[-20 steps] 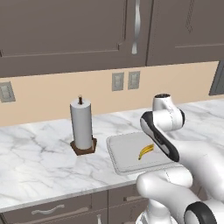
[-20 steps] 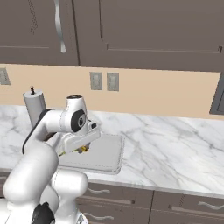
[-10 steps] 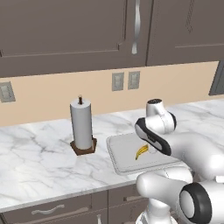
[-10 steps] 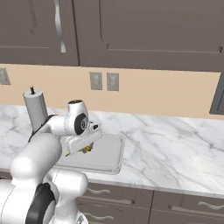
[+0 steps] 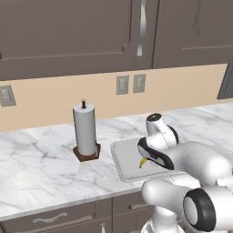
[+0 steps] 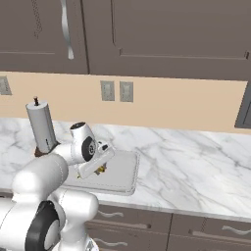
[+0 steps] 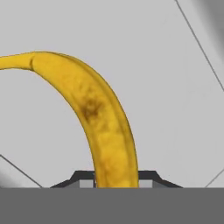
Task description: Pick the apple and banana from the fridge and place them inside the tupperware on the counter.
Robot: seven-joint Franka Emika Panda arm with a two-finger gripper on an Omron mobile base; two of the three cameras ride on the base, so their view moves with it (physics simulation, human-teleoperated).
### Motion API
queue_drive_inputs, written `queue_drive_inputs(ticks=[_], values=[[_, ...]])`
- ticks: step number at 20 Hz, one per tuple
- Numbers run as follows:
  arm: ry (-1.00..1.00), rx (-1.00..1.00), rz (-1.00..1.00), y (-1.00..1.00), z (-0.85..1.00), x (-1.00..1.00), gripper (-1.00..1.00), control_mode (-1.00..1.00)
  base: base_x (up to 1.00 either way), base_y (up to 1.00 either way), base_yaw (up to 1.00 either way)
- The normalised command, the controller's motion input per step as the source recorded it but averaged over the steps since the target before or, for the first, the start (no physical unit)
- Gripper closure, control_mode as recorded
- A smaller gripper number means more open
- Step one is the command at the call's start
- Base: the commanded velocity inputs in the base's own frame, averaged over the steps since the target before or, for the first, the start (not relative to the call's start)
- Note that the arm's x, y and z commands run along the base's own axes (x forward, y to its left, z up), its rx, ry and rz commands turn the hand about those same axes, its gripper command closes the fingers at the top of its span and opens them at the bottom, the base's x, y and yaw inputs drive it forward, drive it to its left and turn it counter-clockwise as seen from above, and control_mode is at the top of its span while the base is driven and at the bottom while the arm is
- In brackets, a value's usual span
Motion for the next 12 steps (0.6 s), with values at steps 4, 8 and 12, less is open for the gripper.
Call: queue_drive_inputs(ticks=[4,8,12], values=[[0.00,-0.04,0.00,0.00,-0.36,0.15,1.00,-1.00,0.00,0.00,0.00],[-0.08,-0.05,0.00,0.00,-0.33,0.02,-1.00,-1.00,0.00,0.00,0.00],[-0.05,0.00,0.00,0.00,-0.13,-0.07,-1.00,-1.00,0.00,0.00,0.00]])
